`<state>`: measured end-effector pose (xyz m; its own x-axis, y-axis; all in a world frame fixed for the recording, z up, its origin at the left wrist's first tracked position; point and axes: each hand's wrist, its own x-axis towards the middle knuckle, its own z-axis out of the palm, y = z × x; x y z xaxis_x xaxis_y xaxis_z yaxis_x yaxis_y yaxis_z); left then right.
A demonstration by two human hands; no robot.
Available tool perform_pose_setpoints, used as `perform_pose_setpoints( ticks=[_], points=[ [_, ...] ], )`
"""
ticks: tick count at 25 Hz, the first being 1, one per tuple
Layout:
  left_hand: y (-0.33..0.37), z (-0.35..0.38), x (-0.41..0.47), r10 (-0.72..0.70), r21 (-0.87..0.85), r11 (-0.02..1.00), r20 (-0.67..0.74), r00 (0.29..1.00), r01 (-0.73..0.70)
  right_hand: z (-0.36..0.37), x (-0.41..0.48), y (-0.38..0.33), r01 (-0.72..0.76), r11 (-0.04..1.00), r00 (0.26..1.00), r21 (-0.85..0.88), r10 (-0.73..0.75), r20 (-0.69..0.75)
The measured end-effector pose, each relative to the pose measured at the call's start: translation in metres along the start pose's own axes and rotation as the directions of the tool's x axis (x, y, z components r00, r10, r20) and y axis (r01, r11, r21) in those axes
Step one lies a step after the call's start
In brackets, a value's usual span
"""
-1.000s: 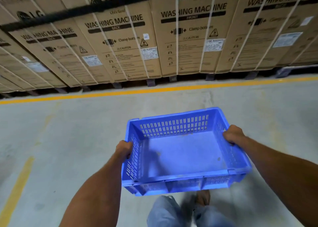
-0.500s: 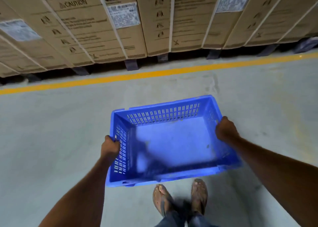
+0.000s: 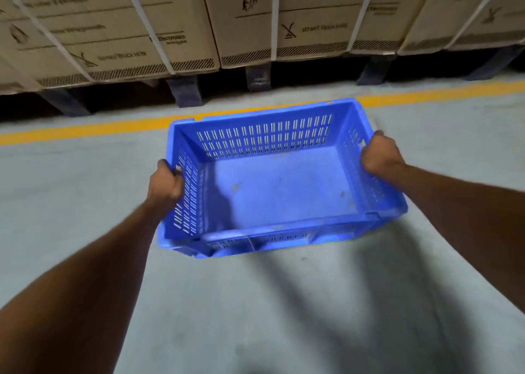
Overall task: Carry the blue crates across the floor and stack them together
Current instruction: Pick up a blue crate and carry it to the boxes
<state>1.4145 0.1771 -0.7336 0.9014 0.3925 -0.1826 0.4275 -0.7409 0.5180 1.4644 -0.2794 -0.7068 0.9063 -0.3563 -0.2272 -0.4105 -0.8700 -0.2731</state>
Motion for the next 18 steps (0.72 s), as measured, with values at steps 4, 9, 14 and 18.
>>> perform_pose_setpoints(
  ticks=[4, 9, 14, 18],
  points=[
    [-0.005, 0.04, 0.048, 0.006, -0.024, 1.0, -0.047, 0.999, -0.007, 0.028, 0.053, -0.007, 0.046, 0.999, 0.997, 0.023, -0.044, -0.066],
    [-0.001, 0.059, 0.09, 0.022, -0.076, 0.997, -0.048, 0.999, -0.026, 0.056, 0.088, -0.007, 0.064, 0.997, 0.993, 0.048, -0.059, -0.103],
    [-0.001, 0.069, 0.104, 0.029, -0.119, 0.992, -0.077, 0.997, -0.038, 0.078, 0.099, -0.005, 0.063, 0.995, 0.983, 0.078, -0.048, -0.178],
    [0.003, 0.067, 0.104, 0.003, -0.143, 0.99, -0.051, 0.999, -0.01, 0.079, 0.098, -0.004, 0.064, 0.994, 0.987, 0.091, -0.05, -0.153]
  ],
)
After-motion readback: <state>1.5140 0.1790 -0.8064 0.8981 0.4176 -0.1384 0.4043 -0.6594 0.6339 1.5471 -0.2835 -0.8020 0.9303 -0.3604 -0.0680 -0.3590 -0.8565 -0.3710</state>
